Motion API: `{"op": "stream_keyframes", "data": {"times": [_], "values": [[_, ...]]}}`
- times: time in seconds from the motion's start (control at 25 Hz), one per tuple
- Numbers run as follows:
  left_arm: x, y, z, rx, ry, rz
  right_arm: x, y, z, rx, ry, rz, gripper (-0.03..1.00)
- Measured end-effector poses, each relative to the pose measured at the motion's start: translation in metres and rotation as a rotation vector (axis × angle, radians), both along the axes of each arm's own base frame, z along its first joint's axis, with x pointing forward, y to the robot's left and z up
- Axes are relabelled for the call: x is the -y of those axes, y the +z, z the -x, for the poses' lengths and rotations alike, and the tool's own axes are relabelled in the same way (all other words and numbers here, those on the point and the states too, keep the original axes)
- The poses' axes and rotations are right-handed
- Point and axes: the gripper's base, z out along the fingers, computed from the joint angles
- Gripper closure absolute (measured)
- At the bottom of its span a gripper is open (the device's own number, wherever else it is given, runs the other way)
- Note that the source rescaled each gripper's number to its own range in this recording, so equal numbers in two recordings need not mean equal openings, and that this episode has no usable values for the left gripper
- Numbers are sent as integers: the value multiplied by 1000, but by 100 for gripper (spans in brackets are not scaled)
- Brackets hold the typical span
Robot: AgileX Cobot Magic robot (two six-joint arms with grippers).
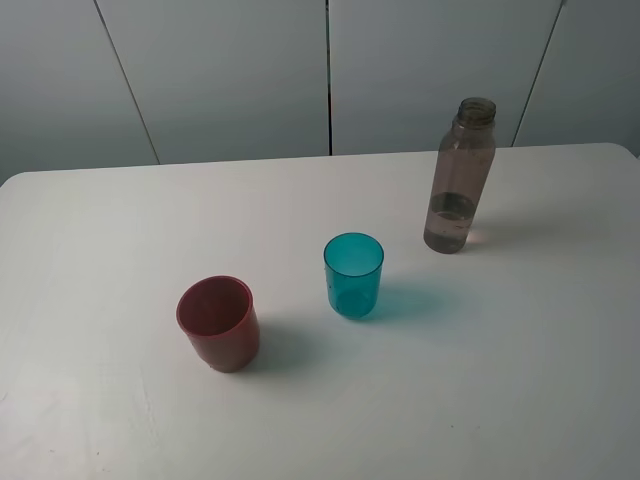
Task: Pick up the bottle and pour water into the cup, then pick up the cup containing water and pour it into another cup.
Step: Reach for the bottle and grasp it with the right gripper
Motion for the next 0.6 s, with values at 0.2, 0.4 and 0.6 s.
{"op": "stream_keyframes", "data": {"times": [0.2, 0.4, 0.6], "values": [[0, 0, 0, 0, 0, 0, 0, 0, 0, 0, 0, 0, -3], [0, 0, 0, 0, 0, 0, 0, 0, 0, 0, 0, 0, -3], [0, 0, 0, 0, 0, 0, 0, 0, 0, 0, 0, 0, -3]]}}
